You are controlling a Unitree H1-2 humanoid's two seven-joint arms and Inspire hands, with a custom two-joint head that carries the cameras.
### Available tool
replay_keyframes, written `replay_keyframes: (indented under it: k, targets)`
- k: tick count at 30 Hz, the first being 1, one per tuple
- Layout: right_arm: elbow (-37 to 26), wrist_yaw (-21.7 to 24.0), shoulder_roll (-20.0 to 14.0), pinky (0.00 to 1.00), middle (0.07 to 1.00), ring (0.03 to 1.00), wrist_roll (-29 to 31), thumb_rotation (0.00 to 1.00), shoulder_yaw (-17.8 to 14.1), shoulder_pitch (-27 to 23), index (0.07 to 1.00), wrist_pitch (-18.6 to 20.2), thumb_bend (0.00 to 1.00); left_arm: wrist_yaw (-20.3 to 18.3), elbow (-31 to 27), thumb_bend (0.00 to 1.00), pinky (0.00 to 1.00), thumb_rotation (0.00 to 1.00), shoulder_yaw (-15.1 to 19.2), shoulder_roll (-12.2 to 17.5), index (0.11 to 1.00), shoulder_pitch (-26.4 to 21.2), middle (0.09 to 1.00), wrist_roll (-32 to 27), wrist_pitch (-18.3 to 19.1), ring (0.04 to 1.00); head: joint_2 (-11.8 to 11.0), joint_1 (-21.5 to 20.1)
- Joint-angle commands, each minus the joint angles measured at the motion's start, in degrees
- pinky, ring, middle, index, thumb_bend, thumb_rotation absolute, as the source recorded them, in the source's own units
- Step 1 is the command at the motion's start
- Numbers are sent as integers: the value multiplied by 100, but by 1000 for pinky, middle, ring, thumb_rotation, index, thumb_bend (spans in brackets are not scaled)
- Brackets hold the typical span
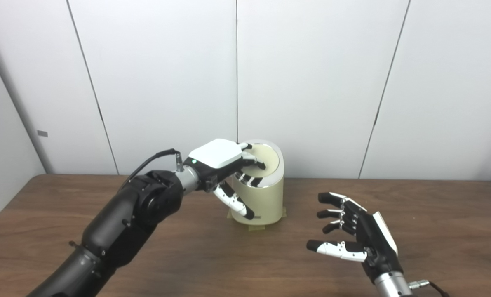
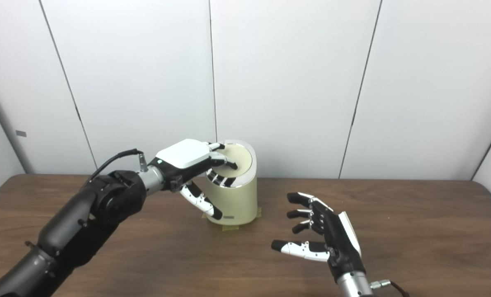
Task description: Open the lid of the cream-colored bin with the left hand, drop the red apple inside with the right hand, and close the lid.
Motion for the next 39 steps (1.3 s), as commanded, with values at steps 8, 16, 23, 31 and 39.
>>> replay_keyframes:
  k: [8, 16, 23, 31, 39]
  targets:
    - [-289, -57, 19, 486, 780, 664, 17, 148, -7, -192, 722, -40, 748, -450, -340, 1000, 1000, 477, -370, 80, 812, 6, 817, 706, -16, 1000, 31, 2]
    - [-247, -61, 15, 489, 772, 663, 21, 139, -7, -195, 720, -69, 740, -409, -633, 1000, 1000, 489, -149, 92, 819, -29, 823, 564, -33, 1000, 38, 14]
    - [-270, -64, 7, 487, 776, 663, -40, 154, 12, -183, 723, -17, 738, 325, -869, 1000, 1000, 475, 437, -99, 877, 176, 882, 550, 60, 1000, 53, 19]
    - [-231, -64, 9, 484, 780, 661, 31, 129, -15, -175, 722, -69, 734, 1448, -799, 929, 953, 416, 1912, -809, 920, 747, 943, -846, 188, 990, 66, 32]
    - [-250, -62, -22, 486, 777, 660, 13, 131, -29, -176, 719, -48, 729, 1606, -942, 907, 854, 409, 2909, -1378, 929, 1536, 910, -2839, 696, 931, 87, 57]
